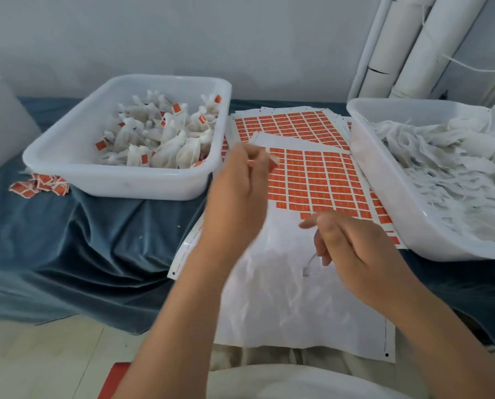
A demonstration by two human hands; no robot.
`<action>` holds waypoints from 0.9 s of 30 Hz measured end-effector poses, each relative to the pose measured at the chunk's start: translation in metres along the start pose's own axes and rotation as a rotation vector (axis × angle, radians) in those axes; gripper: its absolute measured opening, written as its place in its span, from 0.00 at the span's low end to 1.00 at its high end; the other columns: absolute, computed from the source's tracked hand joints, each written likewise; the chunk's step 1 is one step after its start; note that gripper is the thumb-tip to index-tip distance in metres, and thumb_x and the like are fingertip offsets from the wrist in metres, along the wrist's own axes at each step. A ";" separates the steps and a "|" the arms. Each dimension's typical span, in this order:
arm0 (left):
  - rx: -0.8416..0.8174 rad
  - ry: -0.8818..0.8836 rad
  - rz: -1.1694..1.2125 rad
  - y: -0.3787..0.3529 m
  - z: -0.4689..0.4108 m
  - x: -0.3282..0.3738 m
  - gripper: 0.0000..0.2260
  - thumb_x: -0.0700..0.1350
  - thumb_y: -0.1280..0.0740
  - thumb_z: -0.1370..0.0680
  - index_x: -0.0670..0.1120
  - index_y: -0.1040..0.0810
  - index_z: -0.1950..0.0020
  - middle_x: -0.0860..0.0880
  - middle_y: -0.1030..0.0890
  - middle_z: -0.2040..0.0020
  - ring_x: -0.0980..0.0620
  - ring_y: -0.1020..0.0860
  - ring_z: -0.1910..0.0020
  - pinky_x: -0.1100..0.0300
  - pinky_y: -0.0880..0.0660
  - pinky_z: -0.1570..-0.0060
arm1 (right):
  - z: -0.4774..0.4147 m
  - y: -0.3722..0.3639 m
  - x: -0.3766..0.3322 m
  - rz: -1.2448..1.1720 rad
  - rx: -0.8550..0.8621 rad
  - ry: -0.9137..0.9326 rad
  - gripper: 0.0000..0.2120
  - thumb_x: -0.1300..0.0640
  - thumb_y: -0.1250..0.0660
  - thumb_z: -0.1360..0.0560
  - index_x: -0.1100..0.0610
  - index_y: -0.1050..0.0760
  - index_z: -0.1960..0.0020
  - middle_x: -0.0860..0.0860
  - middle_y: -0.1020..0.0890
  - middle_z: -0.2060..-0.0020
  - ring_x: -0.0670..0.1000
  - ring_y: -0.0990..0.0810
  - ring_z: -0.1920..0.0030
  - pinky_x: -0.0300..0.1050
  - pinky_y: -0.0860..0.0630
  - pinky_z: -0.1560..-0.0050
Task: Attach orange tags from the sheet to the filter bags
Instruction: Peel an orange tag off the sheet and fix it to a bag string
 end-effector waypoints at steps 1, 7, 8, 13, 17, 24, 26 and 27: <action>0.050 -0.030 -0.035 0.014 -0.015 0.003 0.10 0.50 0.42 0.13 0.57 0.28 0.53 0.63 0.17 0.60 0.64 0.18 0.62 0.69 0.24 0.65 | 0.000 0.000 -0.001 -0.004 -0.021 0.002 0.19 0.34 0.50 0.18 0.38 0.22 0.46 0.36 0.18 0.59 0.43 0.17 0.53 0.36 0.24 0.49; 0.226 -0.077 -0.377 0.094 -0.142 -0.003 0.10 0.50 0.42 0.17 0.51 0.22 0.49 0.60 0.23 0.64 0.62 0.26 0.66 0.63 0.29 0.61 | 0.002 -0.003 -0.005 0.051 -0.152 0.015 0.20 0.31 0.53 0.19 0.32 0.23 0.50 0.25 0.21 0.56 0.35 0.19 0.49 0.35 0.27 0.52; 0.216 -0.054 -0.448 0.102 -0.164 -0.010 0.12 0.50 0.42 0.17 0.50 0.20 0.47 0.61 0.23 0.63 0.58 0.25 0.65 0.59 0.30 0.59 | 0.002 -0.004 -0.005 0.057 -0.176 0.005 0.21 0.29 0.54 0.19 0.32 0.24 0.50 0.25 0.21 0.55 0.35 0.19 0.49 0.34 0.28 0.52; -0.020 0.010 -0.736 0.117 -0.242 -0.049 0.14 0.46 0.42 0.18 0.45 0.17 0.45 0.53 0.22 0.60 0.50 0.26 0.65 0.57 0.34 0.64 | 0.000 -0.005 0.000 0.092 -0.238 -0.012 0.35 0.20 0.61 0.26 0.37 0.22 0.51 0.31 0.19 0.54 0.36 0.18 0.50 0.28 0.28 0.56; -0.138 0.094 -0.699 0.105 -0.256 -0.082 0.14 0.43 0.42 0.18 0.42 0.18 0.44 0.49 0.18 0.56 0.50 0.24 0.64 0.58 0.30 0.63 | -0.002 -0.003 0.006 0.153 -0.293 -0.017 0.40 0.20 0.62 0.26 0.44 0.20 0.51 0.39 0.17 0.58 0.41 0.17 0.53 0.31 0.25 0.55; -0.357 0.203 -0.709 0.103 -0.248 -0.110 0.12 0.50 0.34 0.21 0.49 0.13 0.59 0.52 0.13 0.56 0.51 0.22 0.64 0.58 0.25 0.60 | -0.003 0.011 -0.002 0.131 -0.317 -0.012 0.23 0.29 0.50 0.24 0.41 0.21 0.52 0.33 0.18 0.54 0.39 0.18 0.52 0.29 0.27 0.50; -0.254 0.134 -0.743 0.106 -0.251 -0.095 0.13 0.49 0.34 0.22 0.43 0.18 0.61 0.51 0.18 0.64 0.50 0.26 0.68 0.57 0.27 0.62 | -0.004 0.016 -0.008 0.132 -0.313 -0.002 0.23 0.30 0.49 0.24 0.41 0.21 0.52 0.34 0.18 0.55 0.40 0.19 0.52 0.30 0.27 0.50; -0.224 0.093 -0.767 0.106 -0.249 -0.084 0.12 0.48 0.35 0.23 0.43 0.23 0.63 0.50 0.22 0.67 0.49 0.28 0.70 0.57 0.29 0.64 | -0.004 0.019 -0.011 0.137 -0.313 0.003 0.23 0.30 0.49 0.24 0.42 0.20 0.52 0.35 0.18 0.56 0.41 0.19 0.53 0.30 0.27 0.51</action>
Point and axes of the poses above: each hand's wrist, its own z-axis away from the middle knuckle, its own y-axis out of the back of the hand, x = y × z, the point moved 1 cm from there along -z, towards the middle knuckle
